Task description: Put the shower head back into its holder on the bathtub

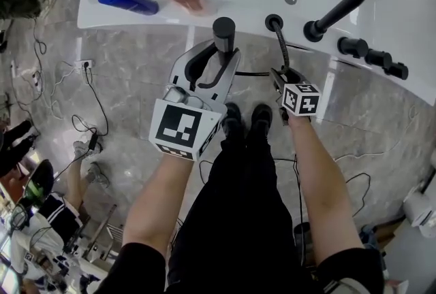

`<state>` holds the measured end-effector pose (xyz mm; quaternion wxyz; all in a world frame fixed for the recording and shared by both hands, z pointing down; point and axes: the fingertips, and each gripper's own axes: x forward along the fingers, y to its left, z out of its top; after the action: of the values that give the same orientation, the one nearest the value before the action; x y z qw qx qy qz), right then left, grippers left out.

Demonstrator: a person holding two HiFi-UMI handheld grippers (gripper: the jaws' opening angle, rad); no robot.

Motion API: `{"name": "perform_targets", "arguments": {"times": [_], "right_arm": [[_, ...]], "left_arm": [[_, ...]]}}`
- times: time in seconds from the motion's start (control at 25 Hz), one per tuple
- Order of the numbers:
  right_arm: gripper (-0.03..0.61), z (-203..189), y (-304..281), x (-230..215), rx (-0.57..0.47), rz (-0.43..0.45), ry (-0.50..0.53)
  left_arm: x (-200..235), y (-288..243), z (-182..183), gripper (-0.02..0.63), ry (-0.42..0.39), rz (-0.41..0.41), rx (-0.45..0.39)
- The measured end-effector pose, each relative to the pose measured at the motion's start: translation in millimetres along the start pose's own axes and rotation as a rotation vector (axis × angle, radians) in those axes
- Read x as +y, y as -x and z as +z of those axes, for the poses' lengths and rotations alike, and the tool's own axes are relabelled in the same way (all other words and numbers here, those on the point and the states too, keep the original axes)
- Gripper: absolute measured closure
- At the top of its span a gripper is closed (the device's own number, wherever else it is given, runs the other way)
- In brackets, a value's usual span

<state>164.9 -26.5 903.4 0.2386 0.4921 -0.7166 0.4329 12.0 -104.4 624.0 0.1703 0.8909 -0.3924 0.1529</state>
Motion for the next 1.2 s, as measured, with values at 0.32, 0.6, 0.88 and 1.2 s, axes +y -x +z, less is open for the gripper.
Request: {"name": "perform_targets", "arguments": {"times": [0.32,0.6,0.88,1.2], "right_arm": [[0.505,-6,-9,8,-0.013,-0.011,-0.056],[0.508,24,68,10,0.002,-0.066,0.01],[0.508,108,153,63,-0.026,-0.032,0.137],[0.505,149,176,115,0.039,0.008,0.141]], "left_arm": [[1,-3,-2,0.477,0.008,-0.003,-0.014],[-1,16,29,0.479,0.053,0.016,-0.004],[-22,37,119,0.479,-0.02,-0.034,-0.021],[-46,72,197,0.479,-0.058,-0.063,-0.058]]}}
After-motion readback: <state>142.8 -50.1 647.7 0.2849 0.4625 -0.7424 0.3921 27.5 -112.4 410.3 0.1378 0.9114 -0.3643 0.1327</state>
